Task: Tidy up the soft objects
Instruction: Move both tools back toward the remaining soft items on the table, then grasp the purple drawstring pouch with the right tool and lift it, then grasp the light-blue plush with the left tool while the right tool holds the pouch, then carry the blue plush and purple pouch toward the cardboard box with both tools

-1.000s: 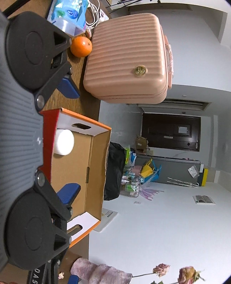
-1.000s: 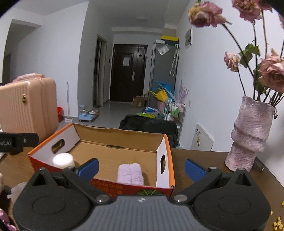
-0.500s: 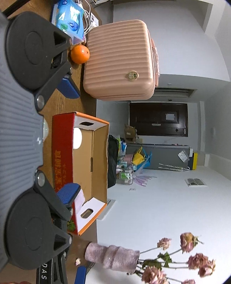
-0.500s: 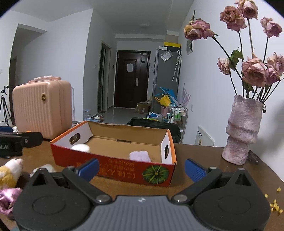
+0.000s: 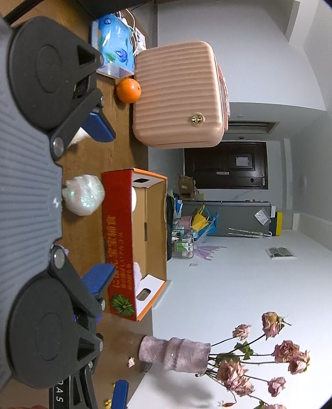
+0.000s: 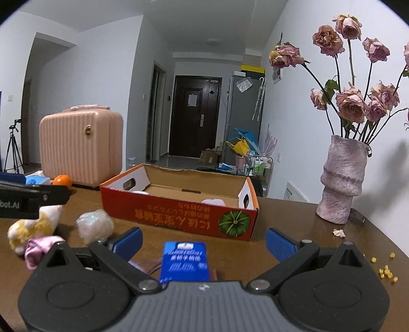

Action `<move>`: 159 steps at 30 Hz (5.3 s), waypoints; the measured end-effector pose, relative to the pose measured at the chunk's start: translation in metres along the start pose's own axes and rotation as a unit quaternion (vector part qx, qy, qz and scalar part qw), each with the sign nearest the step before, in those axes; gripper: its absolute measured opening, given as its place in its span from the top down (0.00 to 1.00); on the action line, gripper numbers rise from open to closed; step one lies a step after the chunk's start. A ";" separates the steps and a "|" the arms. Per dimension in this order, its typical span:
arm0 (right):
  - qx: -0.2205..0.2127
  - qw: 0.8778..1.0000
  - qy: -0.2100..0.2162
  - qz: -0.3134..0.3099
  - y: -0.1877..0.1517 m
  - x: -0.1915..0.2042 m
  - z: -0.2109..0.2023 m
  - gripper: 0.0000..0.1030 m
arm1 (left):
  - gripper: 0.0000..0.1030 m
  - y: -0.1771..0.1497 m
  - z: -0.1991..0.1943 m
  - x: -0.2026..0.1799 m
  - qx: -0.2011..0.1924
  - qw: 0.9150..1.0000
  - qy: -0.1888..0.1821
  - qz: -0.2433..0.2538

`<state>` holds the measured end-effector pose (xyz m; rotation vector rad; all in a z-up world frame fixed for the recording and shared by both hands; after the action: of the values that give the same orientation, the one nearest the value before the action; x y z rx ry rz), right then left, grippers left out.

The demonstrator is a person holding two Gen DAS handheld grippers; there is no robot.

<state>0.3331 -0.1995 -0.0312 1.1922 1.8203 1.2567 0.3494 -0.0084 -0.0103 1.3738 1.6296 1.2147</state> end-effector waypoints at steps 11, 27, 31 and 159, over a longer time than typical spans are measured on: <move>0.001 1.000 0.018 -0.001 -0.024 0.028 -0.036 0.00 | 0.00 -0.033 -0.037 0.012 0.006 1.000 -0.010 0.020; 0.024 0.999 0.035 -0.003 -0.045 0.051 -0.037 0.00 | 0.00 -0.067 -0.061 0.035 0.027 0.999 -0.020 0.016; 0.039 0.999 0.036 -0.007 -0.050 0.054 -0.023 0.00 | 0.00 -0.069 -0.055 0.037 0.038 0.999 -0.017 0.012; -0.067 0.997 0.007 0.027 -0.020 -0.028 -0.060 0.77 | 0.25 -0.108 -0.013 -0.055 0.130 0.988 -0.044 0.064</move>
<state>0.2863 -0.2504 -0.0288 1.1672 1.6941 1.3975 0.3126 -0.0656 -0.1109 1.6917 1.7049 1.0209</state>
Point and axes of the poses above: each gripper's, at about its wrist camera, not at the fingertips, and z roughly the way its jaws point, x to its left, y to its top, the point moved 10 cm from there along z, roughly the way its jaws point, and after that the axes turned 13 degrees about y, right-handed, at the moved point
